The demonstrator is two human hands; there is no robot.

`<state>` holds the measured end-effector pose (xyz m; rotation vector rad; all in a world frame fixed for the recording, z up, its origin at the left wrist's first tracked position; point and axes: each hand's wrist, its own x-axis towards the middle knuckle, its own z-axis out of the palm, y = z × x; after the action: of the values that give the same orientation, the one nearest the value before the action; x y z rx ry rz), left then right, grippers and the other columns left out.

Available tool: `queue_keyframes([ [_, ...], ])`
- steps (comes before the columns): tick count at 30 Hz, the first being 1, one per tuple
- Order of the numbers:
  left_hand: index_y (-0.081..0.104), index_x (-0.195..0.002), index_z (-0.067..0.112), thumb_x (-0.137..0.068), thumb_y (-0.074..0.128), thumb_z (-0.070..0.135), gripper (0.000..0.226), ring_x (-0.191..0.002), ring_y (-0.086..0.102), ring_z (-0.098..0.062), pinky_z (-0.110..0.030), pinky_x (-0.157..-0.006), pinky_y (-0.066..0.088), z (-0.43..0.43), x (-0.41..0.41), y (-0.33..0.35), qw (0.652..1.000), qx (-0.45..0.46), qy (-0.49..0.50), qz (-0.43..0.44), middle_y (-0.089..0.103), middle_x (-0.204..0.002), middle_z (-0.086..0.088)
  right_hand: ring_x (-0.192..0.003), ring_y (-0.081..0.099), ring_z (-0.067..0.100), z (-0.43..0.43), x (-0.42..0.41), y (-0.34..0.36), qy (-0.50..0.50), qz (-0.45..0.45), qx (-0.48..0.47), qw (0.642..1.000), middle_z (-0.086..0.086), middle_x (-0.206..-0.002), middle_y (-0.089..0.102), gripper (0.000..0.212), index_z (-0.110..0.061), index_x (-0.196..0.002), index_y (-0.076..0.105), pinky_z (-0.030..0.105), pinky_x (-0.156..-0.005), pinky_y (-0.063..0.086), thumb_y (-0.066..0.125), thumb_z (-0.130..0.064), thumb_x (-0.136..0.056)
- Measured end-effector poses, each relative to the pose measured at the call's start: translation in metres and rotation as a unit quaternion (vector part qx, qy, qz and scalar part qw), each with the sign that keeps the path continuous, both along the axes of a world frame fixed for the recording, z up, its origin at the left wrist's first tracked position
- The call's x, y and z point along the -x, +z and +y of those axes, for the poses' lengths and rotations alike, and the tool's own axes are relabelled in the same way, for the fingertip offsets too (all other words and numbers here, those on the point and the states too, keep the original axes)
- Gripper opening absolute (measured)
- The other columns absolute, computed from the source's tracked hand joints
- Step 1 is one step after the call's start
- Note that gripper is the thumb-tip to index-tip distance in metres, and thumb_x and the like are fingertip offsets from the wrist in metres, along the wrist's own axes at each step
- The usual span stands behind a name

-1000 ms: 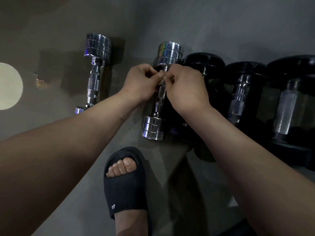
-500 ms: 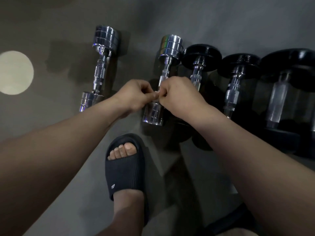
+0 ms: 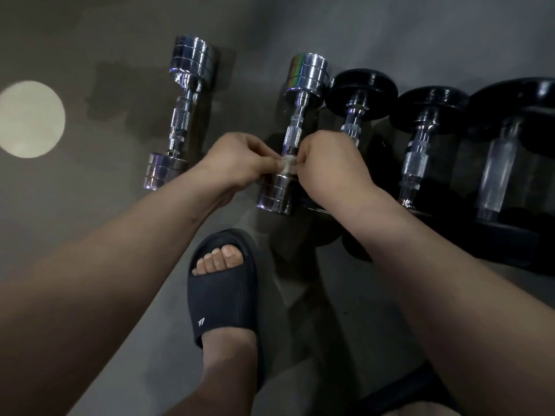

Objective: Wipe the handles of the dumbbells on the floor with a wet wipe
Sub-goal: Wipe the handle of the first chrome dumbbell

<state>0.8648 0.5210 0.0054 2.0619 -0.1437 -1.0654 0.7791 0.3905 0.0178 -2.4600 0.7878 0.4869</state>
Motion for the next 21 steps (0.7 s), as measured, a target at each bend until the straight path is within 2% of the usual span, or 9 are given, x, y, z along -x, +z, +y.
queue_keyframes([
  [3, 0.075, -0.077, 0.013, -0.07, 0.092, 0.029, 0.025, -0.059, 0.063, -0.005, -0.021, -0.053, 0.049, -0.007, 0.004, -0.002, 0.998, -0.002, 0.017, -0.057, 0.074, -0.068, 0.001, -0.067, 0.059, 0.018, -0.003, -0.003, 0.002, -0.029, 0.012, -0.03, 0.999, 0.002, -0.077, 0.064, 0.01, -0.018, -0.089, 0.072, 0.022, -0.049, 0.04, 0.062, -0.014, -0.09],
  [5, 0.075, -0.076, 0.014, -0.07, 0.092, 0.034, 0.027, -0.064, 0.067, -0.01, -0.024, -0.058, 0.052, -0.013, 0.004, -0.004, 0.996, -0.002, 0.019, -0.092, 0.075, -0.071, 0.0, -0.073, 0.062, 0.019, -0.006, -0.007, 0.004, -0.048, 0.011, -0.052, 0.997, 0.003, -0.083, 0.067, 0.008, -0.018, -0.094, 0.071, 0.022, -0.053, 0.045, 0.064, -0.018, -0.092],
  [9, 0.078, -0.088, 0.014, -0.081, 0.083, 0.023, 0.013, -0.08, 0.072, -0.012, -0.026, -0.072, 0.057, -0.015, -0.003, -0.006, 0.993, 0.022, 0.015, -0.116, 0.076, -0.081, 0.003, -0.078, 0.072, 0.025, -0.011, -0.016, 0.004, -0.08, 0.045, -0.103, 0.99, 0.008, -0.082, 0.071, 0.009, -0.014, -0.094, 0.07, 0.036, -0.07, 0.062, 0.064, -0.021, -0.093],
  [12, 0.078, -0.094, 0.01, -0.086, 0.078, 0.016, 0.01, -0.08, 0.07, -0.011, -0.026, -0.077, 0.056, -0.005, -0.003, -0.007, 0.993, 0.019, -0.029, -0.114, 0.077, -0.087, -0.002, -0.073, 0.071, 0.027, -0.01, -0.019, 0.003, -0.123, 0.055, -0.139, 0.981, 0.009, -0.081, 0.071, 0.023, -0.013, -0.09, 0.068, 0.037, -0.068, 0.062, 0.062, -0.034, -0.096],
  [14, 0.079, -0.094, 0.011, -0.086, 0.077, 0.011, 0.008, -0.078, 0.07, -0.01, -0.028, -0.078, 0.056, 0.001, -0.001, -0.009, 0.994, 0.023, -0.038, -0.098, 0.077, -0.087, -0.002, -0.072, 0.071, 0.026, -0.009, -0.021, 0.003, -0.132, 0.06, -0.143, 0.979, 0.008, -0.08, 0.071, 0.03, -0.012, -0.088, 0.067, 0.034, -0.066, 0.061, 0.063, -0.041, -0.095],
  [15, 0.08, -0.095, 0.012, -0.087, 0.075, 0.009, 0.01, -0.078, 0.069, -0.009, -0.027, -0.078, 0.056, 0.004, 0.0, -0.009, 0.995, 0.028, -0.035, -0.087, 0.078, -0.087, -0.001, -0.073, 0.07, 0.026, -0.009, -0.022, 0.004, -0.13, 0.061, -0.137, 0.98, 0.008, -0.08, 0.071, 0.026, -0.012, -0.088, 0.068, 0.032, -0.064, 0.059, 0.064, -0.037, -0.094],
  [17, 0.08, -0.096, 0.014, -0.088, 0.073, 0.008, 0.012, -0.076, 0.069, -0.006, -0.024, -0.077, 0.056, 0.008, 0.001, -0.009, 0.996, 0.033, -0.021, -0.079, 0.078, -0.086, 0.001, -0.069, 0.065, 0.021, -0.006, -0.023, 0.005, -0.129, 0.065, -0.119, 0.982, 0.006, -0.08, 0.067, 0.017, -0.012, -0.087, 0.067, 0.023, -0.053, 0.046, 0.066, -0.028, -0.093],
  [19, 0.078, -0.096, 0.015, -0.086, 0.077, 0.016, 0.01, -0.078, 0.072, -0.007, -0.027, -0.079, 0.058, 0.01, 0.002, -0.007, 0.996, 0.03, -0.019, -0.081, 0.077, -0.086, 0.004, -0.067, 0.058, 0.019, -0.002, -0.024, 0.005, -0.146, 0.057, -0.115, 0.981, 0.005, -0.081, 0.064, 0.016, -0.012, -0.086, 0.066, 0.022, -0.048, 0.032, 0.066, -0.027, -0.093],
  [21, 0.075, -0.098, 0.017, -0.08, 0.084, 0.027, 0.022, -0.082, 0.072, -0.007, -0.028, -0.081, 0.059, 0.011, 0.005, -0.003, 0.996, 0.028, -0.03, -0.078, 0.076, -0.086, 0.005, -0.071, 0.059, 0.022, 0.003, -0.025, 0.003, -0.187, 0.031, -0.132, 0.973, 0.005, -0.083, 0.065, 0.016, -0.011, -0.089, 0.068, 0.022, -0.049, 0.032, 0.066, -0.026, -0.093],
])
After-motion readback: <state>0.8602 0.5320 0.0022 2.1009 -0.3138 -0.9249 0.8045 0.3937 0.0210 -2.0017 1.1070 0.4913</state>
